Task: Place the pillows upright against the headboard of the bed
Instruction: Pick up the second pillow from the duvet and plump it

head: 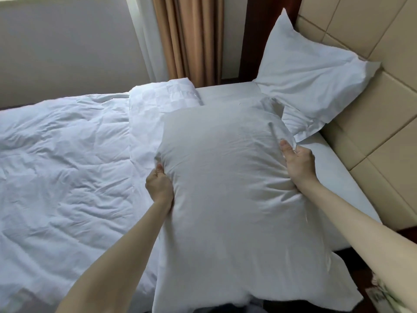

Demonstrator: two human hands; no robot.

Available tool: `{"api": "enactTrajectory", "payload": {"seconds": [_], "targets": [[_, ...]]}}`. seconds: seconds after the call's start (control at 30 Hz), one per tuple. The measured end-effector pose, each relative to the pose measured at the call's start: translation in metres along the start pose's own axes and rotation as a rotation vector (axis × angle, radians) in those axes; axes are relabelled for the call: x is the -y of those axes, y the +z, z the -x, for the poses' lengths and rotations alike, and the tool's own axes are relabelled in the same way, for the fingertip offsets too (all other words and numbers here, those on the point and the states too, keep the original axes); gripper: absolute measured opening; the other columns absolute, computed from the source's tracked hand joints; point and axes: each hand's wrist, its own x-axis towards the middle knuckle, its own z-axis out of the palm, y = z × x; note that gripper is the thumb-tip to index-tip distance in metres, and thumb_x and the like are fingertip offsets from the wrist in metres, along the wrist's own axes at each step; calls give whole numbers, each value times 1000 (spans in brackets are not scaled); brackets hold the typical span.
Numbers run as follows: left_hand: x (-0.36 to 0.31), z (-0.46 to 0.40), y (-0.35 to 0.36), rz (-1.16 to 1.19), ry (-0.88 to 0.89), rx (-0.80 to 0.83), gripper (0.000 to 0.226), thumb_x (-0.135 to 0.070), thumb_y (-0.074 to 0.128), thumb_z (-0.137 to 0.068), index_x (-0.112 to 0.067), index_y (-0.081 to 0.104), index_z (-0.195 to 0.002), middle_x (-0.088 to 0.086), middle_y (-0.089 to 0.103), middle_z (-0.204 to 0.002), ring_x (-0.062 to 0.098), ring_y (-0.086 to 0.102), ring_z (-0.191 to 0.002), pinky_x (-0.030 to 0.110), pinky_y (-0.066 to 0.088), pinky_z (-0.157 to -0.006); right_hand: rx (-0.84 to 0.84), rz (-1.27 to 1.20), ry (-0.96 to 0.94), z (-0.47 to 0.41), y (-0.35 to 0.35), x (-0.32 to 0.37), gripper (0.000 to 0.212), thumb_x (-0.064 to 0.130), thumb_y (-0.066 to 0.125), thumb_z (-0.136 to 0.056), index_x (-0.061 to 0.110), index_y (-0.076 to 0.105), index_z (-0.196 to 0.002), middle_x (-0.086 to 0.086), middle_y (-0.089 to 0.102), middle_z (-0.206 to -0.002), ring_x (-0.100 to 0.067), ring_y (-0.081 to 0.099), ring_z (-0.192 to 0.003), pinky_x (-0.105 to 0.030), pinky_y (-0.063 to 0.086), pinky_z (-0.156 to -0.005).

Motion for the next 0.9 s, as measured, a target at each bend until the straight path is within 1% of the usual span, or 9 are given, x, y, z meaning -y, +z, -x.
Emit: {"api": "enactTrajectory", "payload": {"seconds": [0.1, 0.2, 0.3, 0.37, 0.47, 0.57, 0.7, 0.8, 0.9], "targets": [[-11, 31, 36, 2, 0, -5, 52, -34, 45, -97, -12, 34, -51, -1, 41, -53, 13, 35, -52, 27, 24, -52, 23, 18, -13, -26, -37, -18, 58, 51, 52, -90, 19, 27, -48, 8, 39, -34, -9, 33, -42, -23, 29, -46], [-18, 48, 61, -7, -8, 15, 51, -36, 45, -97, -11, 34, -53, 0, 39, -54, 12, 34, -51, 29, 27, -48, 19, 21, -20, -41, -61, -34, 59, 50, 53, -90, 21, 24, -48, 11, 36, -32, -6, 34, -37, -16, 25, -41], [-24, 54, 81, -18, -7, 47, 52, -37, 44, -97, -12, 32, -53, 0, 37, -55, 13, 34, -51, 29, 31, -52, 28, 31, -15, -51, -74, -51, 58, 47, 53, -91, 22, 22, -49, 10, 31, -34, -4, 34, -35, -16, 27, -39], [-31, 55, 92, -26, -7, 53, 53, -37, 45, -97, -12, 32, -52, 0, 37, -54, 13, 34, -51, 29, 32, -52, 30, 48, -5, -59, -79, -57, 57, 46, 52, -92, 21, 22, -50, 10, 27, -44, -7, 29, -38, -19, 23, -40], [-38, 58, 105, -12, -21, 41, 53, -37, 45, -97, -12, 32, -52, 0, 37, -54, 13, 34, -51, 27, 31, -51, 23, 57, 6, -72, -84, -60, 56, 45, 52, -92, 19, 24, -52, 5, 27, -48, -11, 27, -45, -22, 23, -44], [-39, 60, 115, 26, -79, 54, 53, -38, 45, -97, -13, 32, -52, 0, 36, -55, 14, 34, -52, 30, 31, -54, 46, 57, -9, -83, -89, -58, 55, 46, 52, -92, 18, 25, -52, 5, 30, -47, -9, 30, -44, -18, 26, -43], [-44, 57, 134, 121, -201, 163, 49, -40, 44, -97, -15, 40, -55, -1, 42, -61, 18, 42, -60, 31, 38, -66, 42, 90, -55, -104, -95, -51, 55, 43, 50, -94, 18, 25, -51, 5, 30, -46, -7, 31, -41, -16, 26, -40], [-50, 52, 152, 146, -229, 247, 46, -39, 44, -97, -12, 43, -60, 2, 46, -64, 23, 45, -68, 32, 40, -66, -5, 170, -98, -119, -99, -42, 56, 41, 49, -95, 13, 28, -51, 2, 30, -45, -14, 29, -44, -22, 25, -43], [-55, 50, 168, 146, -245, 311, 48, -40, 42, -98, -12, 41, -59, 2, 44, -61, 24, 44, -71, 33, 38, -68, -61, 243, -160, -129, -108, -32, 57, 36, 50, -95, 16, 23, -49, 6, 29, -42, -9, 32, -39, -22, 24, -41]]}}
